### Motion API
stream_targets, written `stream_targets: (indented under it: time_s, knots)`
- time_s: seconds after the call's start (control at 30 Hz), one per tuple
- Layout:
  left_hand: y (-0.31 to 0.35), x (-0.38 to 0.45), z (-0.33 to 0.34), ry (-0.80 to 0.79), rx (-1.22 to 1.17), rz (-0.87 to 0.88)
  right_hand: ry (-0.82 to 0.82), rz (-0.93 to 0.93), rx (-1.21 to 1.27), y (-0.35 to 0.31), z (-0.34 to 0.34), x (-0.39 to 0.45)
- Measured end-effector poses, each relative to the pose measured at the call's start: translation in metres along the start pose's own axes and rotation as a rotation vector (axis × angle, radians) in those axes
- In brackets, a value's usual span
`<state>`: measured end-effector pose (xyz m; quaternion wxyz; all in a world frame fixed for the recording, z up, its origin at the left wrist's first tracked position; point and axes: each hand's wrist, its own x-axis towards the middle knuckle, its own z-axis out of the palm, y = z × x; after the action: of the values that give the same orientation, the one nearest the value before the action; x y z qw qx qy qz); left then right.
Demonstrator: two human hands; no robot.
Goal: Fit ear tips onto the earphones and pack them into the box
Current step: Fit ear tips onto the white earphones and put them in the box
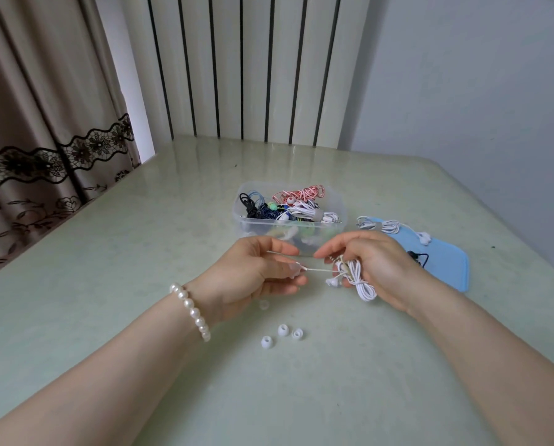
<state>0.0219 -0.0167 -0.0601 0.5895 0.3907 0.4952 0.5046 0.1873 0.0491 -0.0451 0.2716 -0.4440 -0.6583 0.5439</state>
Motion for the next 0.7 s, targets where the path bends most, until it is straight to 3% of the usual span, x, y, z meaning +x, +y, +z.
stream_targets:
  time_s: [0.17, 0.53, 0.6, 0.7]
  knots:
    - [-0.002, 0.0, -0.001, 0.02, 0.01, 0.034, -0.11, -0.097, -0.297, 0.008, 0.012, -0.004]
    - [0.007, -0.002, -0.008, 0.097, 0.137, 0.083, -0.11, -0.333, -0.156, 0.014, 0.025, -0.003]
    - [0.008, -0.001, -0.012, 0.142, 0.272, 0.119, -0.07, -0.339, -0.147, 0.013, 0.025, -0.004]
    - [0.012, 0.002, -0.023, 0.218, 0.821, 0.262, -0.016, -0.32, -0.137, 0.014, 0.024, -0.003]
